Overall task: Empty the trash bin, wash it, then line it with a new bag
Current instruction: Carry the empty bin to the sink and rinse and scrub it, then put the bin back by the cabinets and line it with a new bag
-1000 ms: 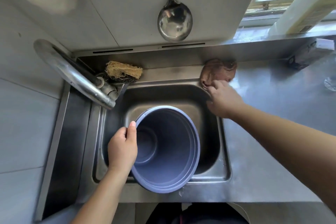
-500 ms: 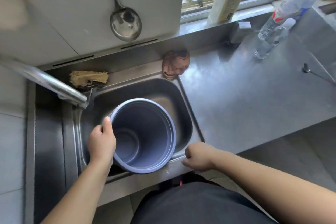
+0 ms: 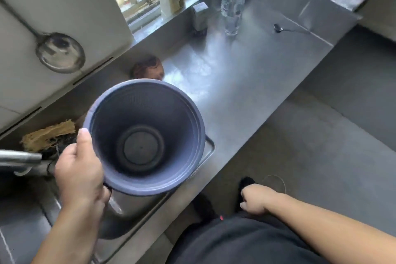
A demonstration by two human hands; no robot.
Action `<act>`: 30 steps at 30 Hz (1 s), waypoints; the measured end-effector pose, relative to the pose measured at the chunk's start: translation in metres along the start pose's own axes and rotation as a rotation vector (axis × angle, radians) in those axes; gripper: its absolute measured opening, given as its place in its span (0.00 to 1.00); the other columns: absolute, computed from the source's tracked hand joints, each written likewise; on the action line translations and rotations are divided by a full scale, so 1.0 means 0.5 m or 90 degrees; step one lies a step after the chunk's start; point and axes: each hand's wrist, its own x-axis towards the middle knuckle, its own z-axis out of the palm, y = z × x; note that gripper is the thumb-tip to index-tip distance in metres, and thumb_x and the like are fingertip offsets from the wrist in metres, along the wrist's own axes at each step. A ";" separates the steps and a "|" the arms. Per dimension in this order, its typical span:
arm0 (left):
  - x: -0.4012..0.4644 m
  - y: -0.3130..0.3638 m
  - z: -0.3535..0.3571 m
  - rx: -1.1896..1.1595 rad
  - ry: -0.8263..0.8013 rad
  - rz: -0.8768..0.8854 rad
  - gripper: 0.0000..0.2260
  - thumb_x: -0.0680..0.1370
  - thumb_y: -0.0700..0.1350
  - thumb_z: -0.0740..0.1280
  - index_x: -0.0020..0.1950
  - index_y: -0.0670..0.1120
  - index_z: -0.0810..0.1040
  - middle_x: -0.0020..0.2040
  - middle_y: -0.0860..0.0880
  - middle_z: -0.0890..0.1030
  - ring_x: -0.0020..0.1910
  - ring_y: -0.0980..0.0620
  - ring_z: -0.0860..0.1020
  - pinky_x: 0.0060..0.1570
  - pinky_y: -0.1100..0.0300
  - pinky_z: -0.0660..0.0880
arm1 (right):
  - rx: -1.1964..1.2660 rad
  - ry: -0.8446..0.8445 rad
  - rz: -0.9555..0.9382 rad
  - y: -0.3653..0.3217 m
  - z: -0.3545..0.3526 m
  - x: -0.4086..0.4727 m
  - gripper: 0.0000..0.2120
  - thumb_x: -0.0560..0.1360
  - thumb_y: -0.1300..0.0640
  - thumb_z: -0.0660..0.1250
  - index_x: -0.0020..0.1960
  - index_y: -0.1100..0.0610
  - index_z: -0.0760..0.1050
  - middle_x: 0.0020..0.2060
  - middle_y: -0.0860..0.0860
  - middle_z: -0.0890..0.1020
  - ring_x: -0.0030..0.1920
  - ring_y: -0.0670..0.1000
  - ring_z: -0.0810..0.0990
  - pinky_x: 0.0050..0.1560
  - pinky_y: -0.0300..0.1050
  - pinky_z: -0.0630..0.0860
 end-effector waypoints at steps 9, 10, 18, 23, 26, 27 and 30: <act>-0.198 0.157 0.179 -0.105 -0.260 0.138 0.20 0.83 0.58 0.58 0.50 0.46 0.83 0.47 0.48 0.86 0.45 0.52 0.85 0.43 0.55 0.84 | 0.182 0.120 0.050 0.163 0.027 -0.058 0.16 0.77 0.50 0.60 0.55 0.59 0.79 0.57 0.58 0.83 0.58 0.60 0.80 0.52 0.47 0.75; -0.229 0.167 0.208 -0.113 -0.295 0.123 0.19 0.83 0.58 0.58 0.49 0.48 0.84 0.47 0.48 0.87 0.47 0.50 0.85 0.46 0.51 0.84 | 0.200 0.127 0.054 0.190 0.035 -0.069 0.17 0.77 0.50 0.60 0.55 0.60 0.79 0.57 0.58 0.83 0.58 0.60 0.80 0.52 0.47 0.76; -0.533 0.161 0.461 -0.068 -0.474 0.066 0.15 0.79 0.59 0.64 0.41 0.56 0.87 0.44 0.52 0.88 0.44 0.52 0.86 0.48 0.47 0.82 | 0.326 0.151 0.116 0.471 0.149 -0.172 0.16 0.76 0.54 0.62 0.56 0.62 0.80 0.57 0.61 0.83 0.57 0.61 0.81 0.51 0.46 0.75; -0.697 0.082 0.618 0.084 -0.489 -0.002 0.20 0.71 0.65 0.67 0.43 0.48 0.81 0.41 0.48 0.86 0.41 0.46 0.85 0.37 0.46 0.83 | 0.434 0.146 0.187 0.668 0.270 -0.236 0.17 0.78 0.52 0.60 0.59 0.62 0.78 0.62 0.61 0.80 0.60 0.59 0.80 0.50 0.43 0.73; -0.766 0.039 0.696 0.133 -0.460 -0.063 0.21 0.67 0.66 0.70 0.44 0.49 0.83 0.41 0.50 0.87 0.42 0.43 0.85 0.38 0.42 0.83 | 0.503 0.144 0.240 0.771 0.356 -0.280 0.15 0.78 0.53 0.61 0.56 0.61 0.78 0.57 0.61 0.82 0.56 0.60 0.81 0.43 0.42 0.69; -0.781 0.027 0.720 0.148 -0.459 -0.077 0.21 0.67 0.66 0.70 0.45 0.50 0.83 0.43 0.50 0.87 0.42 0.43 0.85 0.36 0.44 0.83 | 0.526 0.140 0.260 0.799 0.386 -0.295 0.12 0.77 0.54 0.61 0.54 0.60 0.78 0.56 0.60 0.83 0.55 0.60 0.81 0.42 0.41 0.68; -0.812 -0.005 0.782 0.186 -0.433 -0.098 0.19 0.67 0.65 0.68 0.43 0.51 0.81 0.40 0.52 0.86 0.41 0.45 0.85 0.28 0.51 0.80 | 0.588 0.113 0.315 0.860 0.484 -0.328 0.12 0.79 0.52 0.59 0.37 0.52 0.67 0.47 0.57 0.81 0.49 0.57 0.80 0.41 0.41 0.65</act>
